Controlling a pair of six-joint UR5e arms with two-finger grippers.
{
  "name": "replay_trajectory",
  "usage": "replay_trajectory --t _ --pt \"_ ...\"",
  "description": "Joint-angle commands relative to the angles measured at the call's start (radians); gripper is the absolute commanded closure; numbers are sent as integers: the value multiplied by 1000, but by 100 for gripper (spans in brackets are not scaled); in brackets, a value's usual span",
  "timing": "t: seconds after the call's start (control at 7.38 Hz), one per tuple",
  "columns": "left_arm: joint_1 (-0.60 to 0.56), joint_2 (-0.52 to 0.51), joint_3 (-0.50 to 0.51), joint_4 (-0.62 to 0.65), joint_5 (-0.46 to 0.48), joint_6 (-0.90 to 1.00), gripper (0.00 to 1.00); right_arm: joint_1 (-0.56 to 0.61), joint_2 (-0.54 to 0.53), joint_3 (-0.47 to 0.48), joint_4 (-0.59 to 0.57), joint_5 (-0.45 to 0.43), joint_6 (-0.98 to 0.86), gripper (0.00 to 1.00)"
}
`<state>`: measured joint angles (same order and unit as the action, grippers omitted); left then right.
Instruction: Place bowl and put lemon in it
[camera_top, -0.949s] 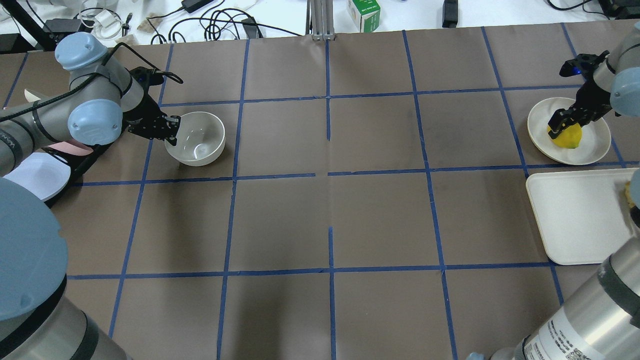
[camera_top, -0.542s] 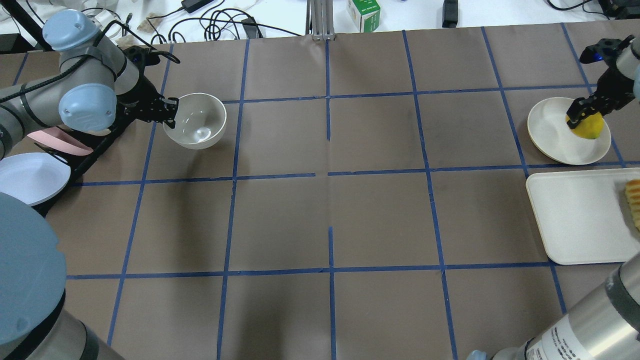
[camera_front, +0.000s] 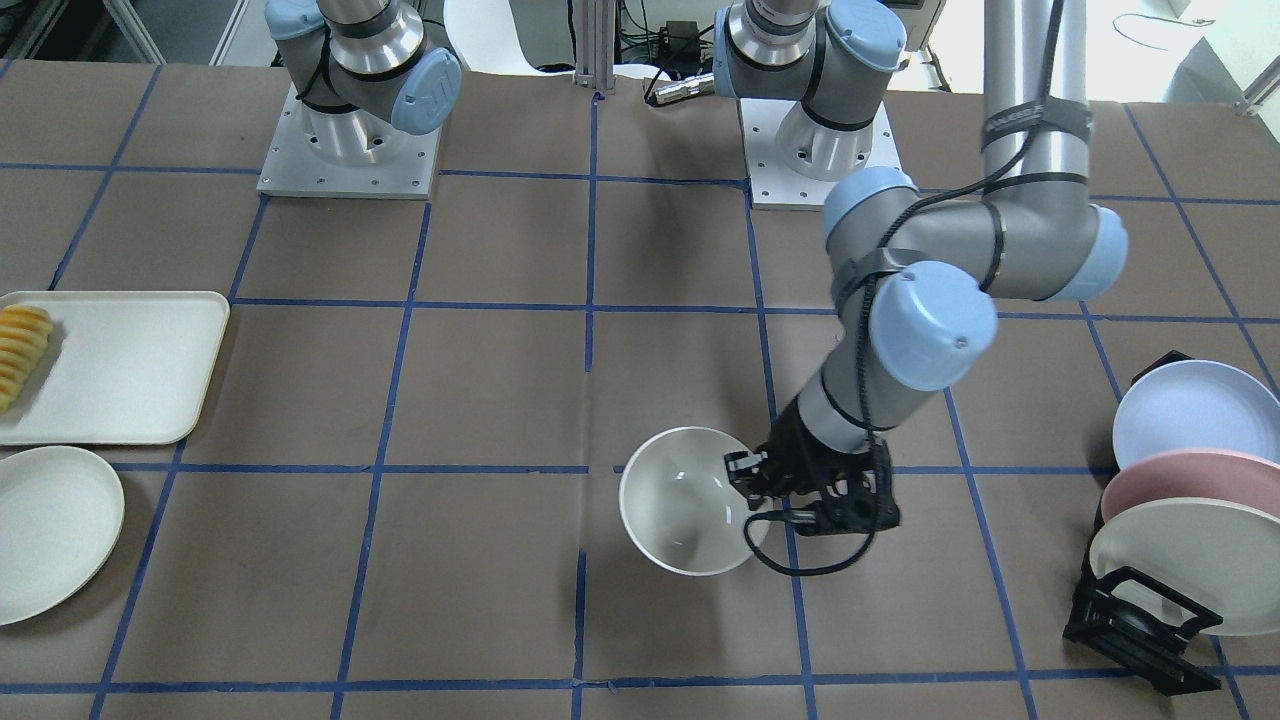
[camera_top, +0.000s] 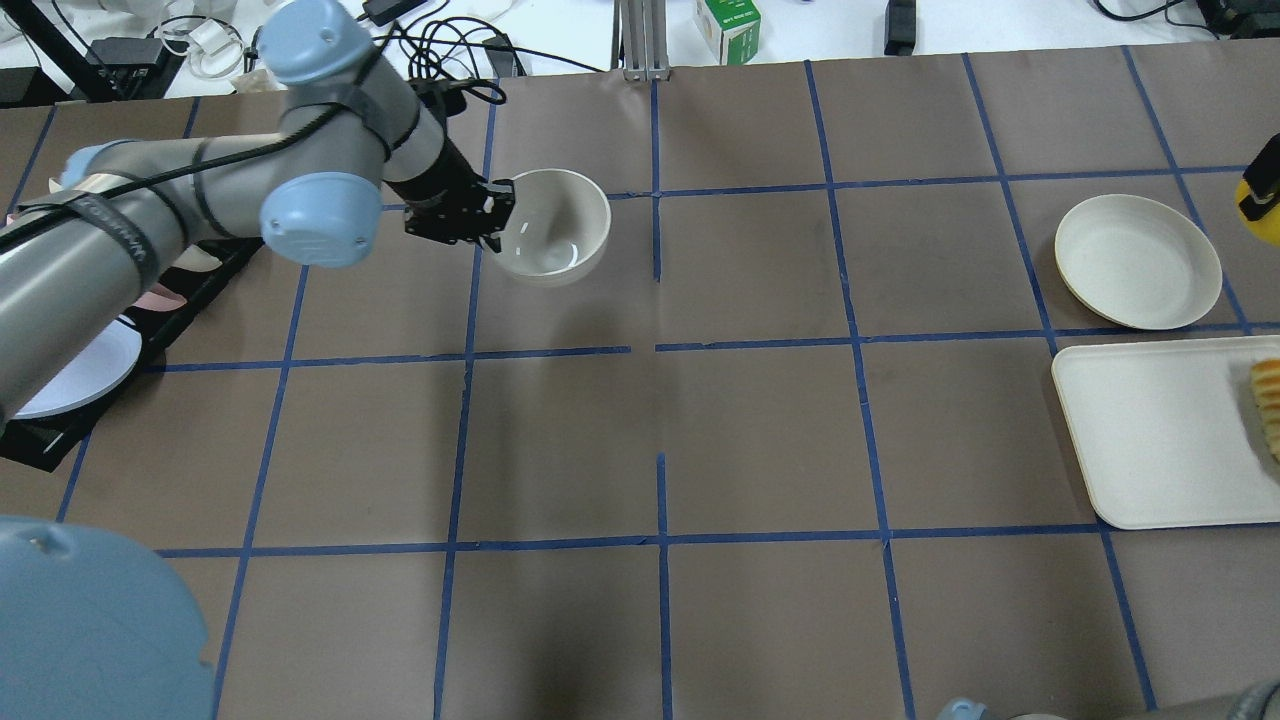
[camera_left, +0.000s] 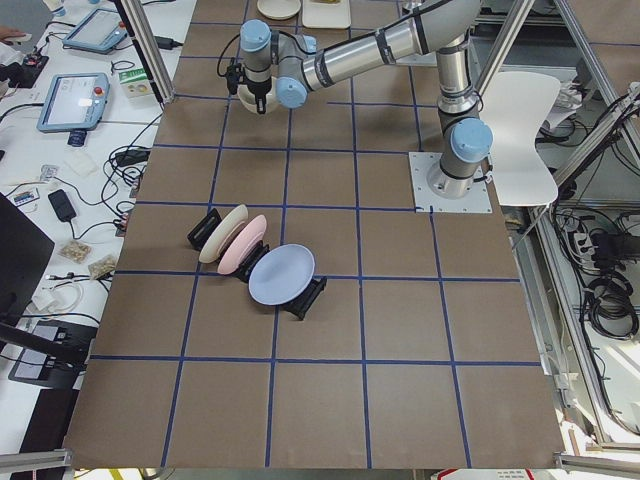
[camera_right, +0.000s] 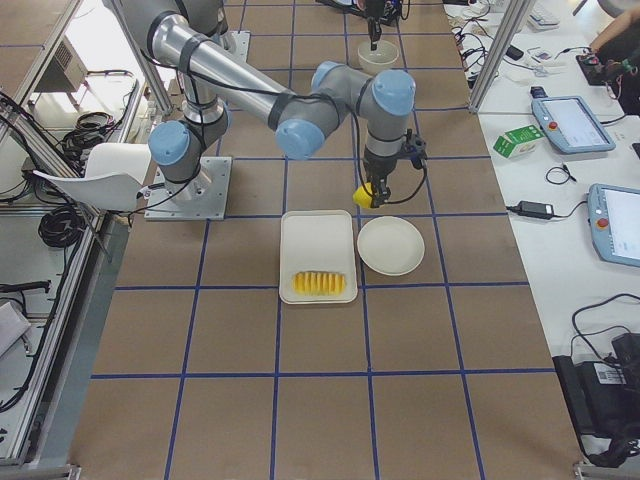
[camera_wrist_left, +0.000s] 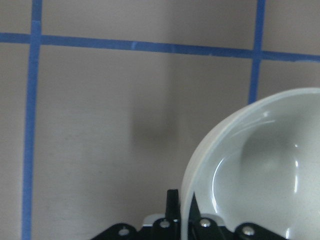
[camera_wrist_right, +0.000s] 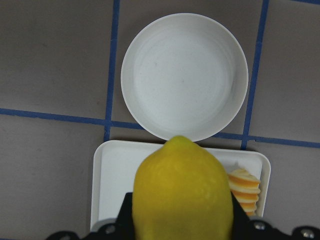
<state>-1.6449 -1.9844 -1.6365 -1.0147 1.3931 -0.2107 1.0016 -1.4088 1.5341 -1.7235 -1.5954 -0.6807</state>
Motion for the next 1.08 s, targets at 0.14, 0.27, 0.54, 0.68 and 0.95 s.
replay_trajectory --t 0.14,0.27,0.54,0.68,0.95 --pt "-154 -22 -66 51 1 -173 100 73 -70 8 94 15 105 87" --pt "-151 -27 -92 109 -2 -165 100 150 -68 0 91 18 168 86" --pt "-145 -47 -112 157 1 -167 100 335 -53 6 78 25 399 87" --pt "-145 -60 -118 154 1 -173 100 401 -36 6 75 67 479 88" --pt "-154 -57 -126 153 3 -182 34 523 11 8 23 106 674 87"
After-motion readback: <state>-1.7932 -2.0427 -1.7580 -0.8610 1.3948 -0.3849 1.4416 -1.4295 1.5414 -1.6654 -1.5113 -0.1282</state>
